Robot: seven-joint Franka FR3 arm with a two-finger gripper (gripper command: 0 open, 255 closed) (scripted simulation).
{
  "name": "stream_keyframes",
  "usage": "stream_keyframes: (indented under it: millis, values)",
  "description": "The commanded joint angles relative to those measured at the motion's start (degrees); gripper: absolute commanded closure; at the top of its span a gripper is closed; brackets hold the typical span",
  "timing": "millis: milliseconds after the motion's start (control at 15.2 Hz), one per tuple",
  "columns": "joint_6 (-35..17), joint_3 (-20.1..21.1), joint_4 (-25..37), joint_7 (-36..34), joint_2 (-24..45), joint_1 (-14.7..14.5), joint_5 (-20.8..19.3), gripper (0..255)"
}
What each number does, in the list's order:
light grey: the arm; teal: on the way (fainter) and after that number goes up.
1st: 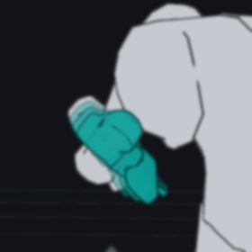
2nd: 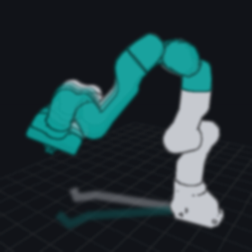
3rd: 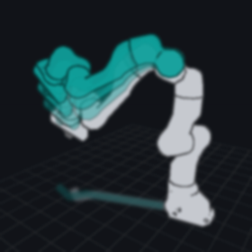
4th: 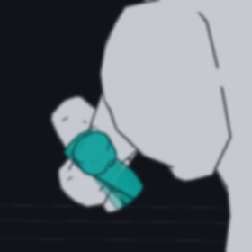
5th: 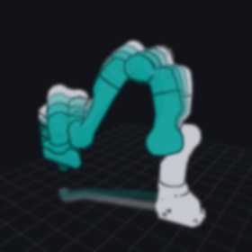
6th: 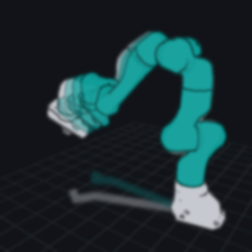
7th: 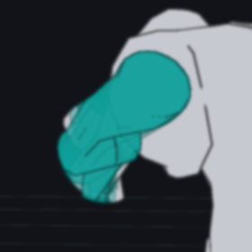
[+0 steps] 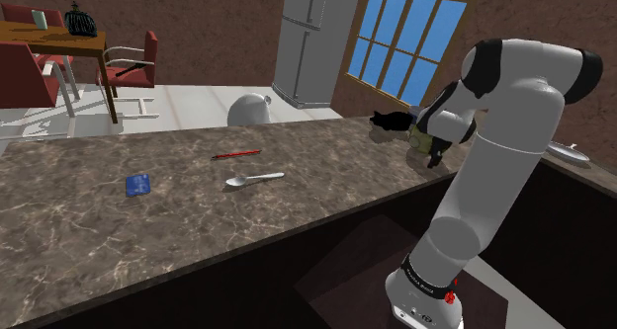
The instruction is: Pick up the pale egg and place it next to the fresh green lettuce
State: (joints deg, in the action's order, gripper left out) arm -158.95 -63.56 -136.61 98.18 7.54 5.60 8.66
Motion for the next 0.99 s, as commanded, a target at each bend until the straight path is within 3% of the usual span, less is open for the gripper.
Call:
stream_keyframes:
  millis: [0,132,198,264,330,396,462,924]
  values:
    - [0.0,0.0,0.0,0.0,0.0,0.0,0.0,0]
    - [0.0,0.0,0.0,0.0,0.0,0.0,0.0,0]
    - [1.4,-5.5,-0.5,-6.2,-4.1,-4.9,-8.7,0]
    - [3.7,-9.9,-0.6,-15.1,-10.1,-8.8,-21.1,0]
    - [7.2,-9.8,-0.2,-23.0,-16.4,-8.7,-32.2,0]
    - [9.3,-5.4,-0.1,-24.9,-18.7,-4.6,-35.0,0]
    - [8.8,-2.7,-0.2,-23.4,-17.6,-1.9,-32.8,0]
    - [8.7,-2.4,-0.3,-23.2,-17.5,-1.6,-32.6,0]
